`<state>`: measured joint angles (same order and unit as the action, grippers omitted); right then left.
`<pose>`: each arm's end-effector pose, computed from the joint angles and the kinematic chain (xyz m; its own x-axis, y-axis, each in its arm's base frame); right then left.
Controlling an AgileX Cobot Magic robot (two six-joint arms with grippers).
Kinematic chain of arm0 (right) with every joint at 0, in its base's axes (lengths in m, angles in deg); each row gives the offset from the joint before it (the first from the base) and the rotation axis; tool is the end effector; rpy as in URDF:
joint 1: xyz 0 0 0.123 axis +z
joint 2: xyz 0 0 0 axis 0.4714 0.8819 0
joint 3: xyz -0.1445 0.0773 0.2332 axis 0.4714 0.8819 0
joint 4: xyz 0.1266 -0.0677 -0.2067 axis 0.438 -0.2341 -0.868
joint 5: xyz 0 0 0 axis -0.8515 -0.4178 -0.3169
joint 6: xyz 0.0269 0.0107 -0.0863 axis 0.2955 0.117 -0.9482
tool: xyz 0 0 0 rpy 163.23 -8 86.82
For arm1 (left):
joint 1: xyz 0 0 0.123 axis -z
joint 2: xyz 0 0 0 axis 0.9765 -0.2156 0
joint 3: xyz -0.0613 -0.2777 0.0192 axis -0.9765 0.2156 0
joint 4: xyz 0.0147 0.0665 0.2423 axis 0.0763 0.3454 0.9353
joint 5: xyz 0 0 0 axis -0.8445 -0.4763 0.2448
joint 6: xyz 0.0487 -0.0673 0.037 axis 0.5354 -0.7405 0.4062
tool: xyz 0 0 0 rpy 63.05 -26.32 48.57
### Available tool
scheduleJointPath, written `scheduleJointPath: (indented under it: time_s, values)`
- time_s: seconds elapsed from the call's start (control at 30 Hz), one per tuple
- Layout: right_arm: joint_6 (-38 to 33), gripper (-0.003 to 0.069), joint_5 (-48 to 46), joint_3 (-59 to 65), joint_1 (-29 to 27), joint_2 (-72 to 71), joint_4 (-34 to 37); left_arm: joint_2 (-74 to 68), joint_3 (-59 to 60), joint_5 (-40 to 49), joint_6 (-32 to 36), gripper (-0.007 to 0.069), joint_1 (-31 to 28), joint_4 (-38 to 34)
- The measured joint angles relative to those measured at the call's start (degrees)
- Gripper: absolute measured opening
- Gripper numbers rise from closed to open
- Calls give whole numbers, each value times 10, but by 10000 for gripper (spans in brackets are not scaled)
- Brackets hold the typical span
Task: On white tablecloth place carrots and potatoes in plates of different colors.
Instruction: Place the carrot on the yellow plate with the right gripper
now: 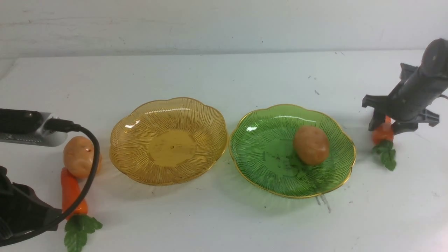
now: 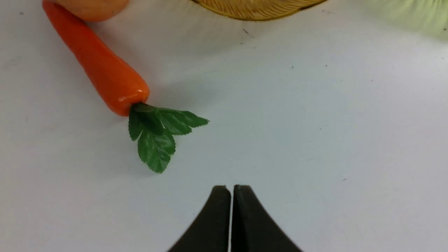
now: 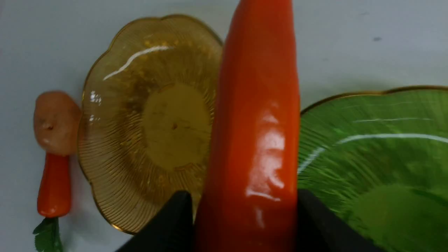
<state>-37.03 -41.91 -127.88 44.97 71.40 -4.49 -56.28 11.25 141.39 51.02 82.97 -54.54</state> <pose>0.4222 0.1772 0.2888 -0.9246 -0.1208 -0.3613 -0.3119 0.7845 0.5359 0.1525 -0.0294 0.3232 -0.8497 0.0859 -0.5203 0.1821 0.9738 -0.1365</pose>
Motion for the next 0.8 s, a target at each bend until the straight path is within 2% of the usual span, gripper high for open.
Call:
scheduleJointPath:
  time_s: [0.27,0.3,0.47,0.57,0.63,0.73,0.77,0.8]
  values:
    - [-6,345,135,-19,135,95,31,0,0,1,0,-4,0,0]
    - [-6,374,145,-38,148,114,38,0,0,1,0,-4,0,0]
    - [10,636,133,-97,160,146,45,0,0,1,0,-4,0,0]
    - [16,682,63,-149,153,147,35,0,0,9,-16,-4,0,18]
    - [30,654,-30,-222,135,145,-8,0,0,39,-76,-4,-2,71]
    - [64,552,-65,-283,112,124,-92,0,0,69,-161,-4,-16,151]
    - [78,477,-69,-294,101,108,-126,0,0,76,-179,-3,-25,162]
    - [90,371,-71,-296,90,79,-169,-2,0,83,-189,-3,-33,166]
